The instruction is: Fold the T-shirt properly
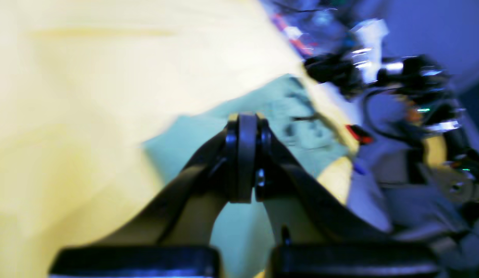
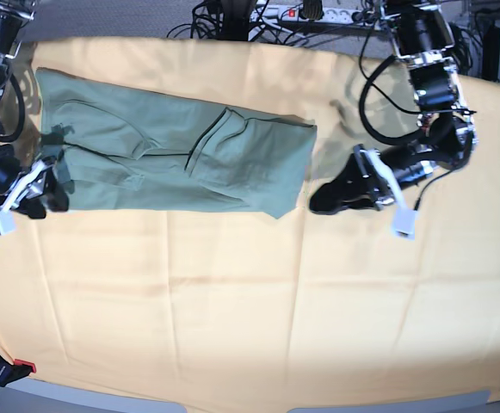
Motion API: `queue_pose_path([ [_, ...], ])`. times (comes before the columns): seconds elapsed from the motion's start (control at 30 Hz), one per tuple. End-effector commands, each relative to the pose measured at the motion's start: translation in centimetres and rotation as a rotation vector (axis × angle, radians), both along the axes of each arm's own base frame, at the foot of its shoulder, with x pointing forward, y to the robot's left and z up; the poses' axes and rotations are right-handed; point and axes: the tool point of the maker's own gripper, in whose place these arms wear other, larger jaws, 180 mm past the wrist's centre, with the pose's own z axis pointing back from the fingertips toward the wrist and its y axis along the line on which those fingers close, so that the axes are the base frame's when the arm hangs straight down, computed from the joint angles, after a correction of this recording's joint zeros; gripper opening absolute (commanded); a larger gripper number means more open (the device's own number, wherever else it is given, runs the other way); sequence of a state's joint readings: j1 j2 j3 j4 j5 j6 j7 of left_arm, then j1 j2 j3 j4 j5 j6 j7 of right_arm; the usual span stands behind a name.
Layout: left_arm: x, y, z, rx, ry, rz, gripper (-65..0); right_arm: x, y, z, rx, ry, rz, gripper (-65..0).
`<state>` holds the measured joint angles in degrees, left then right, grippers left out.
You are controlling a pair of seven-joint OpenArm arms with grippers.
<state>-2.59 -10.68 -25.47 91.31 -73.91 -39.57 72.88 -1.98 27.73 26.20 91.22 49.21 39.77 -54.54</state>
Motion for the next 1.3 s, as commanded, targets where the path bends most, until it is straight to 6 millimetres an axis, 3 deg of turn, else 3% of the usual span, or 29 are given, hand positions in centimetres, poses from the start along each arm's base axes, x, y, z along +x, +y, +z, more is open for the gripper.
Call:
queue_pose_path([
  [0.0, 0.8, 1.1, 1.8, 0.004, -0.063, 0.020, -65.0, 0.8, -1.8, 2.0, -0.027, -0.047, -0.051, -30.3],
  [0.1, 0.9, 3.8, 1.7, 0.092, -0.063, 0.049, -65.0, 0.1, -5.7, 1.4, -0.075, 0.019, -0.219, -29.1],
  [0.17, 1.0, 5.2, 1.9, 0.135, -0.067, 0.059, -65.0, -1.1, -7.2, 0.4, -0.059, 0.093, -0.285, -26.0],
  [0.33, 0.9, 7.7, 2.3, 0.222, -0.054, 0.067, -65.0, -4.5, -8.0, -2.6, 0.086, 0.200, -0.340, -25.6],
  [0.57, 1.0, 9.3, 3.0, 0.277, -0.064, 0.073, -65.0, -7.3, -4.4, -4.8, 0.377, 0.286, -0.200, -25.6],
  [0.77, 1.0, 9.3, 3.0, 0.277, -0.063, 0.072, -65.0, -7.9, -3.5, -5.8, 0.501, 0.296, -0.174, -25.7],
  [0.87, 1.0, 9.3, 3.0, 0.277, -0.063, 0.072, -65.0, -8.4, -2.4, -7.2, 0.517, 0.336, -0.142, -25.7],
  [1.07, 1.0, 9.3, 3.0, 0.278, -0.063, 0.072, -65.0, -9.4, 1.6, -9.8, 0.528, 0.457, -0.040, -25.8],
  [1.27, 0.9, 9.3, 2.8, 0.278, -0.057, 0.071, -65.0, -10.7, 2.6, -10.6, 0.508, 0.539, 0.013, -25.8],
])
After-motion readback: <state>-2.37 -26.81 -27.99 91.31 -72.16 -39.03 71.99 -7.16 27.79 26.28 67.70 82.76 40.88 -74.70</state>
